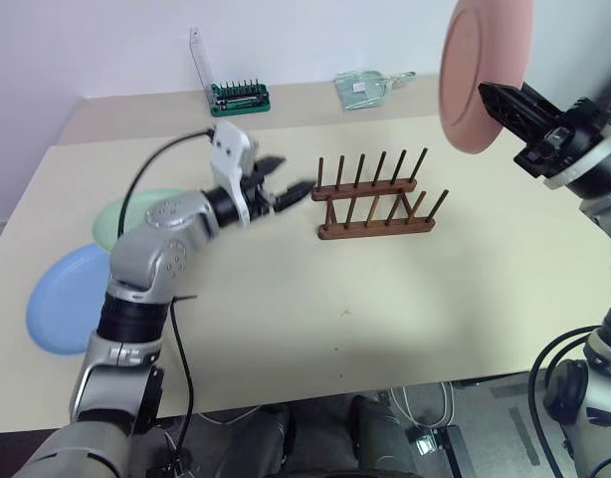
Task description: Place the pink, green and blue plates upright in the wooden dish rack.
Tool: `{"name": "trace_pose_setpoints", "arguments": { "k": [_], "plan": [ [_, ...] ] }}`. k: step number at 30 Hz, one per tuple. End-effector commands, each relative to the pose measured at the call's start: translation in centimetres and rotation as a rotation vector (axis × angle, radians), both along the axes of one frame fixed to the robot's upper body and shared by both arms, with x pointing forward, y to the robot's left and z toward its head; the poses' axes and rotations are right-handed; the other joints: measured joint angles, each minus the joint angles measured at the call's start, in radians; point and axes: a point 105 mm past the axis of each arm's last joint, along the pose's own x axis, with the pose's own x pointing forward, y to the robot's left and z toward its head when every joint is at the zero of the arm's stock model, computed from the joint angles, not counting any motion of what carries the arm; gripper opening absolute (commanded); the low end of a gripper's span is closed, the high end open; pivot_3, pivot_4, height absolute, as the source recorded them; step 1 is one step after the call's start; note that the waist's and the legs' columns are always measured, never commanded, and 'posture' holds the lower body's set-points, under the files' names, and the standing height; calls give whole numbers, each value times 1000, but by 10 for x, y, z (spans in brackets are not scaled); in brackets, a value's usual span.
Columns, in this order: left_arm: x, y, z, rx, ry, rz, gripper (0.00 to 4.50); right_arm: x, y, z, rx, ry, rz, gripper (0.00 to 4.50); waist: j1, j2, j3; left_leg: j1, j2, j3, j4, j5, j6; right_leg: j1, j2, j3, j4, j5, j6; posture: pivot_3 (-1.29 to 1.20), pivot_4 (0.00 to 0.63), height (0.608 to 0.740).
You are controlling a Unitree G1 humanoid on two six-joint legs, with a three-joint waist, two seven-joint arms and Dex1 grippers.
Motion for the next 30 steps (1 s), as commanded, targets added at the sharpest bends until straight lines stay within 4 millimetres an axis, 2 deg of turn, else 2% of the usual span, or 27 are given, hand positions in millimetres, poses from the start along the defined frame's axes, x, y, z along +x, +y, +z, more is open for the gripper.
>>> {"name": "trace_pose_setpoints", "arguments": {
  "k": [1,5,9,20,23,24,25,27,30],
  "plan": [
    [-25,-9,-3,70,-55,-163,4074,-8,0,9,42,3,28,0,1,0,0,0,0,0,0,0,0,0,0,0,0,0,0,0,150,740],
    [-39,-11,-18,124,-11,-252,4074,-4,1,3,43,53,58,0,7,0,0,0,0,1,1,0,0,0,0,0,0,0,0,0,150,740],
    [-42,-15,-27,169,-11,-278,4074,15,-4,-12,2,126,46,0,7,0,0,0,0,1,1,0,1,0,0,0,0,0,0,0,150,740],
    [-40,-13,-26,147,-7,-230,4074,48,-20,-30,-17,239,60,0,6,1,0,0,0,1,1,0,1,0,0,0,0,0,0,0,150,740],
    [-42,-13,-27,148,-5,-225,4074,63,-25,-42,-2,308,39,0,6,1,0,0,0,1,1,0,1,0,0,0,0,0,0,0,150,740],
    [-42,-14,-27,150,-5,-219,4127,66,-25,-43,2,312,35,579,6,1,0,0,0,2,1,0,1,0,0,0,0,0,0,0,150,740],
    [-42,-14,-28,151,-5,-215,4127,68,-25,-43,3,310,35,755,6,1,0,0,0,2,1,0,1,0,0,0,0,0,0,0,150,740],
    [-41,-14,-27,147,-5,-208,4127,71,-26,-40,7,297,23,1477,7,1,0,0,0,1,1,0,1,0,0,0,0,0,0,0,150,740],
    [-40,-13,-26,131,-2,-191,4127,78,-31,-33,14,259,-33,3077,6,1,0,0,0,1,1,0,1,0,0,0,-1,0,0,0,150,740]
  ]
}}
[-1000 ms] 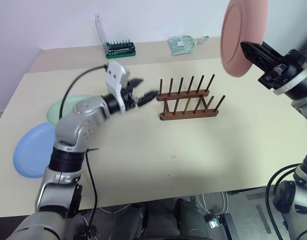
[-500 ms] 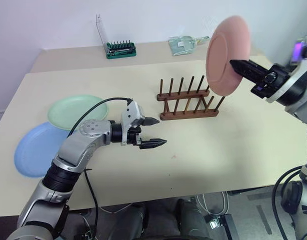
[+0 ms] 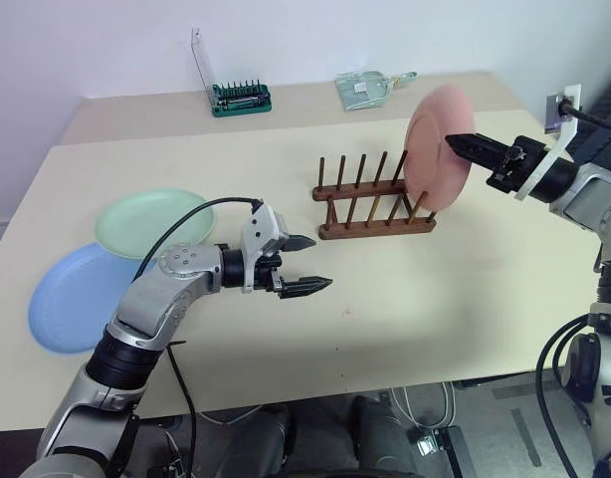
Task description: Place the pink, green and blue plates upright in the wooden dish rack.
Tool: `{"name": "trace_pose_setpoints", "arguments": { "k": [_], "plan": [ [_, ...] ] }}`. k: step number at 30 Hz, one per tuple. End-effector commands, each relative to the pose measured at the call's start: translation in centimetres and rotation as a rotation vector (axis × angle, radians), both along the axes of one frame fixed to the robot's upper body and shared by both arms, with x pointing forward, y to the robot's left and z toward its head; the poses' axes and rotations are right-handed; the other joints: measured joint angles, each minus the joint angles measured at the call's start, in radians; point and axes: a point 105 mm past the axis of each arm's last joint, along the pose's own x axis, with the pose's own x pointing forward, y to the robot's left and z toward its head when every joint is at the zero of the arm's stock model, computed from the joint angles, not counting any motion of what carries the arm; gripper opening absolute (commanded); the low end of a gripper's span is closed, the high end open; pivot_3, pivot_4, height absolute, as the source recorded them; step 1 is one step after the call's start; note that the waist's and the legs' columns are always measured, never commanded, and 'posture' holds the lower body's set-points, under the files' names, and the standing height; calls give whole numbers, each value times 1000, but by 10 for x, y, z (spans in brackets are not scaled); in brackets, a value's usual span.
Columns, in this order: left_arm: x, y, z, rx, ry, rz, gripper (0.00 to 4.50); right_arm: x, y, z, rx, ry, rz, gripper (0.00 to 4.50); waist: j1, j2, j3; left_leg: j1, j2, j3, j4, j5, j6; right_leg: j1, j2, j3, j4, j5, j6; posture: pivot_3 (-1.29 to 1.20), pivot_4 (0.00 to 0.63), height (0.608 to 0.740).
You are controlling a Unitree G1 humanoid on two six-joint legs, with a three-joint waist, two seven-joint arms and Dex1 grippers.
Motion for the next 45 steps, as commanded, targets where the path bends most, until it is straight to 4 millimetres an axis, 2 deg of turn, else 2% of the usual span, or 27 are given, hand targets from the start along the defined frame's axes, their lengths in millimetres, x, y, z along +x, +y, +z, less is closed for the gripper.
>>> {"name": "trace_pose_setpoints", "arguments": {
  "k": [1,3,7,8,9,11,13,15,16,17,19,20,22,24,28,32,34,38,41,44,45],
  "plan": [
    [-1,0,10,-23,-34,10,4127,4,-6,29,-10,-126,-67,3584,0,0,0,0,0,0,0,0,0,0,0,0,0,0,0,0,150,740],
    [-1,1,10,-25,-35,18,4127,8,-12,35,-36,-169,-134,4465,0,0,0,0,0,0,0,0,0,0,0,0,0,0,0,0,150,740],
    [3,2,13,-52,-42,53,4127,-1,-41,82,-145,-414,-355,4465,1,0,0,0,0,0,0,0,0,0,0,0,0,0,0,0,150,740],
    [7,5,20,-88,-45,89,4313,-8,-44,95,-198,-480,-381,4494,3,0,0,0,0,0,0,0,0,0,0,0,0,0,0,0,150,740],
    [10,6,24,-114,-47,114,4313,-13,-44,103,-236,-525,-397,4494,3,1,0,0,0,0,0,0,0,0,0,0,0,0,0,0,150,740],
    [22,17,40,-160,-100,233,4313,-32,-21,116,-380,-645,-322,4494,1,2,1,0,0,0,0,0,0,-1,0,0,0,0,0,0,150,740],
    [35,35,58,-153,-217,400,4313,-49,20,110,-451,-684,-141,4494,-6,3,1,0,0,0,-1,0,0,-2,0,0,0,0,0,0,150,740],
    [58,72,74,-125,-309,698,4313,-65,65,83,-545,-678,71,4494,-14,2,1,0,3,1,-1,-1,-1,-2,1,0,0,0,0,0,150,740],
    [66,94,85,-143,-331,856,4313,-69,81,68,-581,-660,147,4494,-19,2,0,1,4,1,-1,-1,-2,-1,2,0,0,0,0,0,150,740],
    [70,108,91,-161,-337,954,4313,-72,90,58,-601,-647,189,4494,-20,1,0,2,4,1,-1,-1,-2,-1,2,0,0,0,0,0,150,740],
    [73,153,112,-236,-362,1267,4313,-73,106,34,-647,-621,266,4494,-19,1,0,1,4,1,1,-1,-2,0,3,0,1,0,0,0,150,740],
    [71,168,117,-252,-365,1378,4313,-74,110,28,-658,-617,287,4494,-17,1,0,1,3,1,1,-1,-1,0,2,0,1,0,0,0,150,740],
    [62,204,118,-296,-299,1641,4313,-68,114,19,-650,-597,293,4494,-7,1,0,0,2,1,1,-2,-1,-1,1,-1,1,0,0,0,150,740],
    [44,226,112,-353,-207,1852,4313,-61,115,10,-661,-582,300,4494,1,0,0,0,2,1,1,-2,-1,-1,1,-1,1,0,0,0,150,740],
    [25,229,96,-372,-89,1943,4313,-54,116,5,-662,-573,313,4494,5,-2,1,0,2,0,1,-2,0,0,1,-3,1,0,0,0,150,740],
    [3,236,60,-356,78,2033,4313,-53,117,-3,-669,-560,348,4494,2,-2,1,0,2,0,2,-2,-1,0,1,-3,0,0,0,0,150,740],
    [-1,226,44,-329,160,1991,4313,-56,118,-14,-701,-538,394,4494,0,-2,1,0,2,0,2,-2,-1,0,1,-3,1,0,0,0,150,740],
    [-4,219,21,-337,324,1974,4313,-71,121,-34,-761,-508,506,4494,5,-3,1,0,2,0,3,-2,-2,0,1,-4,1,0,0,0,150,740],
    [-3,220,11,-325,390,1974,4313,-76,124,-37,-753,-508,524,4494,3,-3,1,0,2,0,3,-2,-2,0,1,-4,1,0,0,0,150,740],
    [5,213,3,-347,477,1910,4313,-76,125,-36,-747,-512,506,4494,4,-3,1,0,2,0,3,-2,-2,0,1,-4,1,0,0,0,150,740],
    [7,215,1,-358,497,1914,4086,-76,125,-37,-747,-512,502,4500,4,-3,1,0,2,0,3,-2,-2,0,1,-4,1,0,0,0,150,740]
  ]
}}
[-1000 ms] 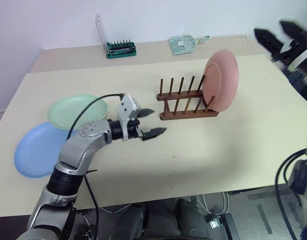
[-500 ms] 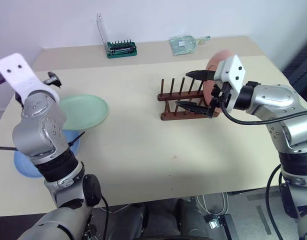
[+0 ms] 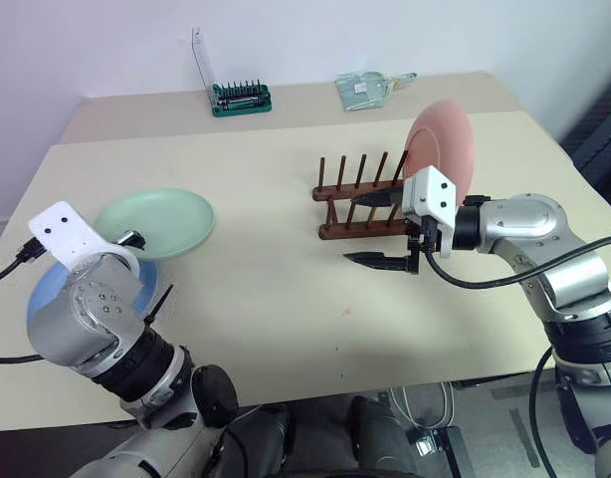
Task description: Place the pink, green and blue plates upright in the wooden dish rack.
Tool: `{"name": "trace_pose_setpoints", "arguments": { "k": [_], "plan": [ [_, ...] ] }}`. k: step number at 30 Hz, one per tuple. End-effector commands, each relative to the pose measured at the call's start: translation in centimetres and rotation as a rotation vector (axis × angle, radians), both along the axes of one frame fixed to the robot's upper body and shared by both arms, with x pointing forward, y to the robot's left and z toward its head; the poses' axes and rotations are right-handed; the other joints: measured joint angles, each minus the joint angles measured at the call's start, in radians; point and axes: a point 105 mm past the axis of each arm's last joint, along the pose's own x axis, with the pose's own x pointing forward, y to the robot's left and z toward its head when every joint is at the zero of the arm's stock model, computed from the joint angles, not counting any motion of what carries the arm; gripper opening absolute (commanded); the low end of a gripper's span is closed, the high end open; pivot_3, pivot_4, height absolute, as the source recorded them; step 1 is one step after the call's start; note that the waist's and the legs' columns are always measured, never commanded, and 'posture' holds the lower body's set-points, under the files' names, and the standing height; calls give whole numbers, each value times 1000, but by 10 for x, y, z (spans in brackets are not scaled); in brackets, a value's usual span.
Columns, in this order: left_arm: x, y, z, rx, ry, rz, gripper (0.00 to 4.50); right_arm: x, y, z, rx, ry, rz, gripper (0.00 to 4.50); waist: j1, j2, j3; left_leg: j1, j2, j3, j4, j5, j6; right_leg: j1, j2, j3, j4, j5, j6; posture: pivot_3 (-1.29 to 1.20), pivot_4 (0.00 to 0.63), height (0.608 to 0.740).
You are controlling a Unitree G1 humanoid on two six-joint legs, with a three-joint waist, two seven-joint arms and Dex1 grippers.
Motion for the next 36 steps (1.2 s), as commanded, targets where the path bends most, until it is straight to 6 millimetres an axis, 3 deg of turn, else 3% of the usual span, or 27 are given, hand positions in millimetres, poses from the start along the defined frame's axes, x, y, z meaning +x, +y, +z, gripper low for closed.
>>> {"name": "trace_pose_setpoints", "arguments": {
  "k": [1,3,9,14,17,21,24,30,36],
  "plan": [
    [8,2,0,-62,-20,-8,3788,-4,1,12,10,-67,-2,4500,0,0,0,0,0,0,0,0,0,0,0,0,0,0,0,0,150,740],
    [15,3,1,-95,-46,-26,3033,-6,0,10,8,-69,-9,4500,-1,0,0,0,0,0,0,0,0,0,0,0,0,0,0,0,150,740],
    [25,5,5,-93,-81,-61,77,-9,-3,8,13,-72,-32,4500,-1,0,0,0,0,0,0,0,0,0,0,0,0,0,0,0,150,740],
    [29,3,24,-7,-166,-79,22,-11,-10,6,3,-71,-64,4500,-1,0,0,0,0,0,0,0,0,0,0,0,0,0,0,0,150,740],
    [50,-43,79,130,-399,-334,22,-4,-4,18,56,-66,-91,4500,-1,-1,0,0,0,0,0,0,0,0,0,0,0,0,0,0,150,740],
    [60,-94,108,164,-529,-568,22,-1,19,16,-39,-253,-41,4500,-1,-1,0,-1,0,0,3,0,0,1,0,0,1,0,0,0,150,740],
    [62,-125,129,142,-629,-691,22,18,37,24,-68,-430,-81,4500,-9,-1,0,-1,0,0,4,-1,0,0,0,0,1,0,0,0,150,740],
    [62,-150,134,104,-656,-786,22,51,50,21,-216,-713,-133,4500,-11,-1,0,-1,0,1,5,-1,-1,-1,0,0,2,0,0,0,150,740],
    [57,-165,133,55,-673,-838,22,65,53,9,-303,-825,-136,4500,-4,-1,0,-1,0,0,6,-1,-1,0,1,0,2,0,0,0,150,740]
  ]
}}
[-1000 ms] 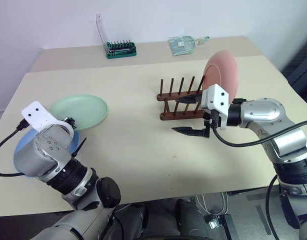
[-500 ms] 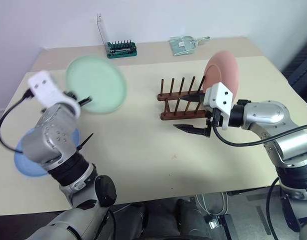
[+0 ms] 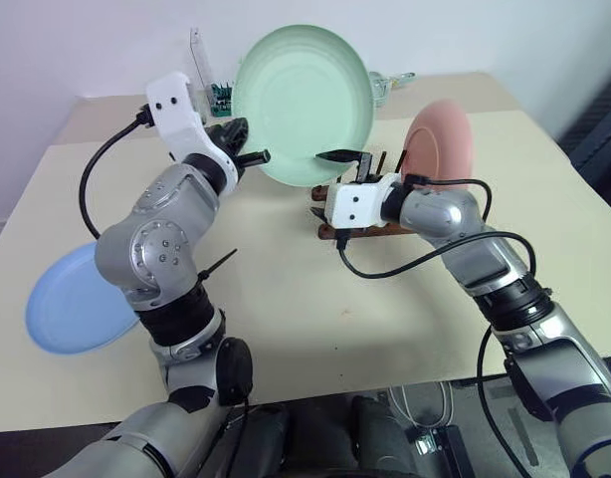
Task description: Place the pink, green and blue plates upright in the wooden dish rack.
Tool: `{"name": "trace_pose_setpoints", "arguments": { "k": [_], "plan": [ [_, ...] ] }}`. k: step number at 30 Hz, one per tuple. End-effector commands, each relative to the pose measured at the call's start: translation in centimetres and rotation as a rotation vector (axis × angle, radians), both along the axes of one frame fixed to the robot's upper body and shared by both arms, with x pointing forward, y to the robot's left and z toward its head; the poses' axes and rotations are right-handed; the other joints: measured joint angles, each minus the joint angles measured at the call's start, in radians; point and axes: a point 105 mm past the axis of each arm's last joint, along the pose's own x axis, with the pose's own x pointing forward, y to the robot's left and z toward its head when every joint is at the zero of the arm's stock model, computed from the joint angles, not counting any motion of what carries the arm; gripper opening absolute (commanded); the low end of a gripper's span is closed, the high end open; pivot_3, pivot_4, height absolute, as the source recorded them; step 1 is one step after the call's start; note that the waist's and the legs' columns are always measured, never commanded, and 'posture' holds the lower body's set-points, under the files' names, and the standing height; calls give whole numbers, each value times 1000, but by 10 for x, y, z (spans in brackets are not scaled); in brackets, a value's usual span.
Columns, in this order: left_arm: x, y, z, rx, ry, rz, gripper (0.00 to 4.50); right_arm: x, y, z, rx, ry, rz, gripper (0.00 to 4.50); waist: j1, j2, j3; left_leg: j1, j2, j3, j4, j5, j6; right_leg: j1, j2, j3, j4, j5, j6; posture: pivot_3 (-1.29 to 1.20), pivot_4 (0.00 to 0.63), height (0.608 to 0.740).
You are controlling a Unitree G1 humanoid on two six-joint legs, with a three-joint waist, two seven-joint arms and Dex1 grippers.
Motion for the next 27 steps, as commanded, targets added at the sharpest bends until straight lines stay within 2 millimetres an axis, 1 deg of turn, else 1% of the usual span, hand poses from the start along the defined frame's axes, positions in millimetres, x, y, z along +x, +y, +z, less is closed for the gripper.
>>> {"name": "trace_pose_setpoints", "arguments": {
  "k": [1,2,3,4,8,10,11,12,14,15,16,17,19,21,22,23,25,26,27],
  "plan": [
    [-9,-8,15,-20,-66,-31,22,3,2,13,-19,-120,6,4500,0,0,0,0,0,0,0,0,0,0,0,0,0,0,0,0,150,740],
    [-10,-9,15,-23,-66,-39,22,4,1,15,-20,-150,-6,4500,0,0,0,0,0,0,0,0,0,0,0,0,0,0,0,0,150,740],
    [-11,-11,15,-21,-68,-45,0,5,0,18,-27,-193,-18,3972,-1,0,0,0,0,0,0,0,0,0,0,0,0,0,0,0,150,740],
    [-12,-12,15,-24,-72,-50,0,6,-2,21,-31,-228,-31,3732,-1,0,0,0,0,0,0,0,0,0,1,0,0,0,0,0,150,740],
    [-13,-13,11,-18,-62,-51,0,8,-7,23,-65,-310,-62,1775,-1,0,0,0,0,0,0,0,0,0,1,0,0,0,0,0,150,740],
    [-13,-14,10,-14,-57,-52,0,9,-9,23,-72,-324,-68,692,-1,0,0,0,0,0,0,0,0,0,1,1,0,0,0,0,150,740],
    [-13,-14,9,-13,-56,-53,0,9,-10,22,-76,-327,-69,268,-1,0,0,0,1,0,0,0,0,0,2,1,0,0,0,0,150,740],
    [-12,-14,8,-17,-50,-56,0,8,-11,22,-79,-336,-70,44,-1,0,0,0,1,0,0,0,0,0,2,1,0,0,0,0,150,740],
    [-11,-14,7,-32,-50,-60,0,8,-12,24,-77,-366,-74,44,0,0,0,0,1,0,0,0,-1,0,2,1,0,0,0,0,150,740],
    [-12,-14,9,-45,-62,-66,519,8,-13,25,-76,-380,-75,0,0,0,0,0,1,0,0,0,-1,0,2,1,0,0,0,0,150,740],
    [-13,-12,15,-74,-91,-66,693,7,-13,26,-77,-388,-77,0,0,0,0,0,1,0,0,0,-1,0,2,1,0,0,0,0,150,740],
    [-13,-11,19,-95,-111,-65,1061,7,-14,26,-78,-391,-77,0,0,0,0,0,1,0,0,0,-1,0,2,1,0,0,0,0,150,740],
    [-12,-1,34,-161,-168,-17,2076,7,-15,27,-76,-392,-78,0,0,0,0,0,1,0,0,0,-1,0,3,1,0,0,0,0,150,740],
    [-9,29,55,-223,-260,127,3168,5,-19,30,-17,-348,-72,0,0,0,0,0,2,0,0,-1,-1,0,3,1,-1,0,0,0,150,740],
    [-8,47,62,-235,-298,210,3582,2,-22,34,17,-327,-69,0,0,0,0,0,2,0,0,-1,-2,0,4,1,-1,0,0,0,150,740],
    [-6,64,67,-202,-327,296,3582,-2,-24,40,79,-293,-59,0,-1,0,0,0,3,0,0,-2,-3,0,5,2,-1,0,0,0,150,740],
    [-4,87,70,-75,-365,402,3582,-12,-29,55,226,-206,-31,0,-6,0,0,1,5,0,0,-2,-4,0,8,3,-2,0,-1,0,150,740],
    [-3,93,70,-12,-381,421,3582,-18,-33,62,302,-154,-12,0,-9,1,0,1,6,0,0,-3,-5,0,10,4,-2,1,-1,0,150,740],
    [0,94,64,91,-382,408,3582,-25,-37,69,404,-65,15,0,-12,1,0,1,8,0,-1,-3,-5,-1,11,4,-2,1,-2,0,150,740]
  ]
}}
